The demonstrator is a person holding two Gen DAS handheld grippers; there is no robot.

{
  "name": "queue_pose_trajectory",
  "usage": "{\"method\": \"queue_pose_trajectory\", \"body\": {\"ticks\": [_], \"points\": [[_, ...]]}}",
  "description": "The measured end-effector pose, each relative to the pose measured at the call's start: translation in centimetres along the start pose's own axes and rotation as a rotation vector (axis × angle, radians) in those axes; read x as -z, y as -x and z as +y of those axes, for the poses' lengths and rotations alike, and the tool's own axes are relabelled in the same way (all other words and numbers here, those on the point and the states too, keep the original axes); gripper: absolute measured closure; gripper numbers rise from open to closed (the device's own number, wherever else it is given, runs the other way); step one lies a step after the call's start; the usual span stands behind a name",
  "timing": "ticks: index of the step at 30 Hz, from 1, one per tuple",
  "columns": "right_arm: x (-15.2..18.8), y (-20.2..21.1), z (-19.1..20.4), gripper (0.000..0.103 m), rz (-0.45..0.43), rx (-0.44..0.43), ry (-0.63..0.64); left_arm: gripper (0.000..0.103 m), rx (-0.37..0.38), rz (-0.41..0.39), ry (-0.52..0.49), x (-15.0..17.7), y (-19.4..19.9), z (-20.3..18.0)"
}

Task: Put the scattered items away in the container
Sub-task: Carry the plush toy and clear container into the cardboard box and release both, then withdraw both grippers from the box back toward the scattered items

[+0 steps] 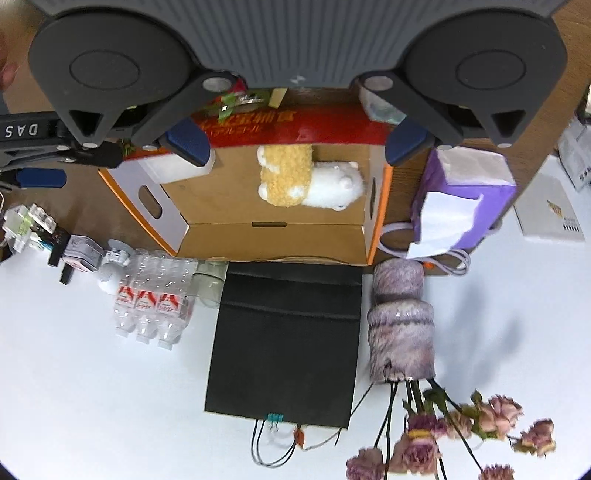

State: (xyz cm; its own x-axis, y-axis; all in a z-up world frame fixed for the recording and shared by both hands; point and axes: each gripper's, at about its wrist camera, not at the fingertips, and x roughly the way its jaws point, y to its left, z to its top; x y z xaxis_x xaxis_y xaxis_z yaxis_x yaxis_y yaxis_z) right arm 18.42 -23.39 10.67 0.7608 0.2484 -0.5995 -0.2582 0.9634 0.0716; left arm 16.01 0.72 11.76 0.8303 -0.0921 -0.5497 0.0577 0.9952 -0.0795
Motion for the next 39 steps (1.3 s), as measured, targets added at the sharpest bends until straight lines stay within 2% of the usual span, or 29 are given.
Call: {"method": "queue_pose_trajectory", "body": {"ticks": [9,15,22,27,31,35,39], "points": [[4.4,3.0,-0.7,0.0,0.001,-0.024,0.054,0.0,0.032,-0.009,-0.043,3.5,3.2,2.3],[8.9,4.5,-0.8,0.0,0.017,-0.054,0.056,0.0,0.075,0.01,-0.061,7.5,4.9,2.9],[13.7,4.8,0.0,0.0,0.048,-0.083,0.033,0.0,0.102,0.037,-0.113,12.5,5.6,1.8],[15.1,4.7,0.7,0.0,0.057,-0.091,0.004,0.0,0.124,0.08,-0.13,14.3,4.8,0.5],[16.1,5.6,1.4,0.0,0.04,-0.087,0.003,0.0,0.148,0.079,-0.119,15.1,4.9,0.1],[17.3,5.9,2.0,0.0,0.06,-0.075,0.015,0.0,0.163,0.083,-0.13,15.7,5.1,-0.4],[18.1,6.1,3.1,0.013,0.058,-0.095,0.042,0.0,0.137,0.073,-0.126,15.8,5.4,-0.6]]}}
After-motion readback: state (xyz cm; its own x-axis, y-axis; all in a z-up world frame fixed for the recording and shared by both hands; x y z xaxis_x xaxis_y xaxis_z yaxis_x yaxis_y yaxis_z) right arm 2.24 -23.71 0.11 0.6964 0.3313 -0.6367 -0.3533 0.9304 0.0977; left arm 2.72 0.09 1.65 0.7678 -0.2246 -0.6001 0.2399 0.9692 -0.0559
